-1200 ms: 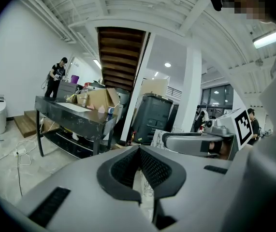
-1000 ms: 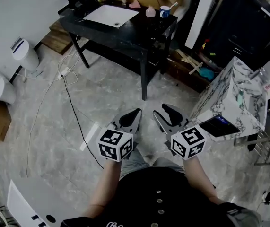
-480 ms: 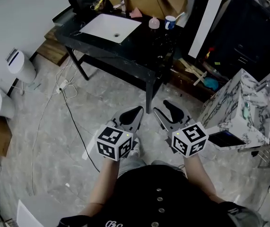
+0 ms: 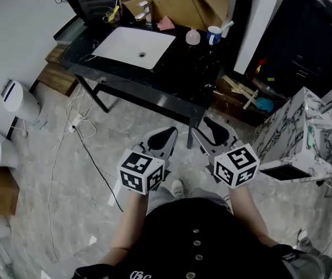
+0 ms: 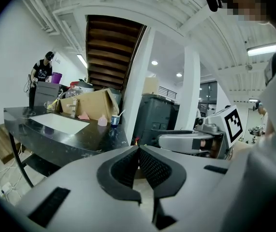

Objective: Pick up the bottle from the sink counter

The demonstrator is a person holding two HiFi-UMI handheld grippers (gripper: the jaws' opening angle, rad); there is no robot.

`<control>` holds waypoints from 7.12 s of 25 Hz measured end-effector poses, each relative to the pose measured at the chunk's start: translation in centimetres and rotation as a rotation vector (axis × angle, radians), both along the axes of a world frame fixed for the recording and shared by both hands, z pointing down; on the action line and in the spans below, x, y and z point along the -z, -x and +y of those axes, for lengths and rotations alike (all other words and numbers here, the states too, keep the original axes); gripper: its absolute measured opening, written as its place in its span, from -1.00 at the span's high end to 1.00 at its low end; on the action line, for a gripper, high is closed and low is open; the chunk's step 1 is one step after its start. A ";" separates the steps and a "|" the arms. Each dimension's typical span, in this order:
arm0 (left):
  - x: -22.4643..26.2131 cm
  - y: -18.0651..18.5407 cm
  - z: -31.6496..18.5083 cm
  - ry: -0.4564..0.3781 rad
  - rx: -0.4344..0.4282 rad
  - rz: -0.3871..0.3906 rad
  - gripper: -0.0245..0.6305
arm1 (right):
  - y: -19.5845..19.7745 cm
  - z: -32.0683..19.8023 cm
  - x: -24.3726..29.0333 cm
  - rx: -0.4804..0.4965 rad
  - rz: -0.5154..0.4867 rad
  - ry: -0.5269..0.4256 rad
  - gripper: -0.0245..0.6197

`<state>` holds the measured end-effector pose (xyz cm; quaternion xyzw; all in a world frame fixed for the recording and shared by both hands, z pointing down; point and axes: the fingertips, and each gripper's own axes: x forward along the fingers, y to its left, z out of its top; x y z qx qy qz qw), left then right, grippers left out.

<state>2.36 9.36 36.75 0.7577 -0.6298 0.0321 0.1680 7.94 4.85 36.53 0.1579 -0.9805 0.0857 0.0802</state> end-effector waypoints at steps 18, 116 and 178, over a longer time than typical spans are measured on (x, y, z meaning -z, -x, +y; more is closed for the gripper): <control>-1.5 6.2 -4.4 0.008 0.022 0.065 0.88 | 6.3 -4.8 0.3 -0.010 0.001 -0.029 0.27; -8.4 25.6 -45.6 0.152 -0.446 0.033 0.87 | 23.8 -46.0 -10.5 -0.560 0.314 0.171 -0.08; -8.8 28.1 -47.4 0.112 -0.389 0.027 0.88 | 26.5 -48.9 -14.1 -0.502 0.468 0.251 -0.33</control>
